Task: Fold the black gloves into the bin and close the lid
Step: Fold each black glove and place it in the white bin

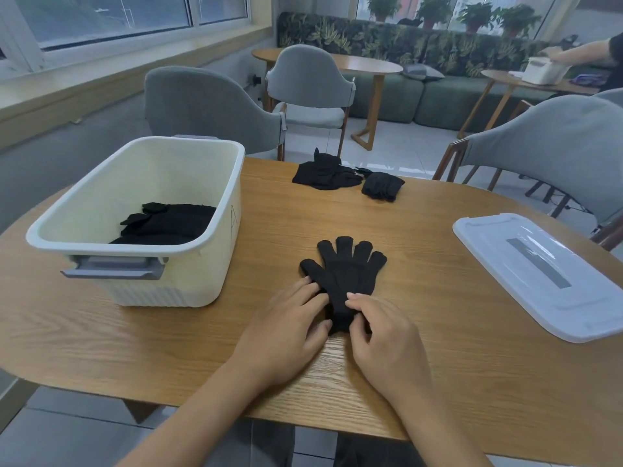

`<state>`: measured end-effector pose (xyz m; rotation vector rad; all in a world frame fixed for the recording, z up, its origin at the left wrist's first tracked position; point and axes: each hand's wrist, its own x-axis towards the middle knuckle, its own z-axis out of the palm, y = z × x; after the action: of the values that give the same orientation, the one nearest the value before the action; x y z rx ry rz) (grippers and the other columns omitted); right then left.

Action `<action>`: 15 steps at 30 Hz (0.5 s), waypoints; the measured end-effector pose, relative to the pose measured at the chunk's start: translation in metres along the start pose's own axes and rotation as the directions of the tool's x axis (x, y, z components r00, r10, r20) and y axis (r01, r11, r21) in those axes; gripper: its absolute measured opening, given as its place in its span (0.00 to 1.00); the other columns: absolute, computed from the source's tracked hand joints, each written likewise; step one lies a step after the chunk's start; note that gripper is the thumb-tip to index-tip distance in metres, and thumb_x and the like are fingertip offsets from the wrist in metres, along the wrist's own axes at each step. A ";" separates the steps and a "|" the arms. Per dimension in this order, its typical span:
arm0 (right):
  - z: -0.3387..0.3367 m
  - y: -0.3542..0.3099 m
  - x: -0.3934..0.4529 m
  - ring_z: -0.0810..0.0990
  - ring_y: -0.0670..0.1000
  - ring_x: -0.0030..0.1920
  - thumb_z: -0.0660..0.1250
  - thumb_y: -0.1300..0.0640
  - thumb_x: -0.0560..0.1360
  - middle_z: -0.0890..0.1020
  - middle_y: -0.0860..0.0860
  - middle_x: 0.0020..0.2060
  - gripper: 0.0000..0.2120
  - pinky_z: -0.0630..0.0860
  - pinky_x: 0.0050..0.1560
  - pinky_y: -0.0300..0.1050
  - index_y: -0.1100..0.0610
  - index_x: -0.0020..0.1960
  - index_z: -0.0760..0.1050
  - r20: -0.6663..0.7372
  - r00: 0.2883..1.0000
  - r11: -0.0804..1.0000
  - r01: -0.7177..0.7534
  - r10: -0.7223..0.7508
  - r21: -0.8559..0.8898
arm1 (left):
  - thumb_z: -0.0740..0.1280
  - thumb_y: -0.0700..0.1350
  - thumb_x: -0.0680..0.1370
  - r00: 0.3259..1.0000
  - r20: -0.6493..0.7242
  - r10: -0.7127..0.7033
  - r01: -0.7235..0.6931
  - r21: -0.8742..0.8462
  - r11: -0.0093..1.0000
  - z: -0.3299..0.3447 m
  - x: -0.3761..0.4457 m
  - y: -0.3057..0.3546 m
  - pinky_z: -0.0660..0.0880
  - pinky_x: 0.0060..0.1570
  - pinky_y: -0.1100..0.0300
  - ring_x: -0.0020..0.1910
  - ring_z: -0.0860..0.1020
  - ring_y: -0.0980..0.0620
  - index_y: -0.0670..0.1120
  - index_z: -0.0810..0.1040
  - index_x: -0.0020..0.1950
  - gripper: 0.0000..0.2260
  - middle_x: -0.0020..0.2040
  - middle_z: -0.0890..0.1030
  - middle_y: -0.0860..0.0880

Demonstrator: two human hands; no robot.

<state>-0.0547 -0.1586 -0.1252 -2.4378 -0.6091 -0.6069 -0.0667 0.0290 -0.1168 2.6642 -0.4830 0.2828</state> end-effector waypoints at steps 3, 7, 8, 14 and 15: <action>0.001 0.001 0.001 0.81 0.44 0.56 0.70 0.67 0.73 0.85 0.47 0.53 0.13 0.73 0.60 0.32 0.56 0.55 0.83 0.023 1.000 1.000 -0.008 0.009 -0.006 | 0.60 0.55 0.83 1.000 -0.017 0.001 -0.001 -0.010 1.000 -0.003 0.000 0.002 0.56 0.73 0.65 0.76 0.59 0.61 0.55 0.70 0.72 0.18 0.73 0.69 0.59; 0.000 0.001 0.001 0.80 0.43 0.56 0.68 0.64 0.74 0.84 0.47 0.52 0.12 0.72 0.59 0.30 0.56 0.56 0.82 0.057 0.998 1.000 -0.008 0.008 -0.005 | 0.60 0.57 0.82 0.998 -0.002 -0.066 0.066 -0.031 0.997 -0.003 -0.002 0.003 0.60 0.73 0.63 0.74 0.62 0.60 0.53 0.63 0.77 0.24 0.77 0.63 0.58; -0.001 0.000 0.000 0.80 0.43 0.56 0.67 0.62 0.75 0.84 0.47 0.52 0.12 0.71 0.59 0.29 0.55 0.56 0.82 0.065 0.998 1.000 -0.018 0.018 0.002 | 0.60 0.57 0.82 0.997 0.000 -0.083 0.083 -0.048 0.995 -0.003 -0.003 0.003 0.63 0.72 0.63 0.73 0.63 0.60 0.53 0.61 0.78 0.25 0.78 0.60 0.58; -0.003 -0.002 0.001 0.78 0.39 0.55 0.61 0.56 0.79 0.83 0.44 0.52 0.12 0.67 0.55 0.25 0.53 0.56 0.82 0.079 0.994 0.995 -0.086 0.082 0.041 | 0.60 0.49 0.83 0.971 -0.175 -0.160 0.124 -0.201 0.972 -0.005 -0.001 0.005 0.61 0.66 0.73 0.69 0.66 0.64 0.50 0.72 0.69 0.14 0.71 0.65 0.58; -0.002 -0.001 0.002 0.78 0.39 0.54 0.62 0.57 0.79 0.83 0.44 0.51 0.10 0.69 0.55 0.26 0.53 0.56 0.82 0.074 0.994 0.995 -0.087 0.084 0.040 | 0.60 0.49 0.83 0.971 -0.186 -0.153 0.117 -0.193 0.974 -0.005 0.001 0.007 0.61 0.67 0.72 0.70 0.65 0.63 0.50 0.74 0.67 0.13 0.70 0.68 0.57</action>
<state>-0.0550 -0.1585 -0.1220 -2.4398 -0.5379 -0.4679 -0.0694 0.0252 -0.1095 2.4451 -0.2490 0.4385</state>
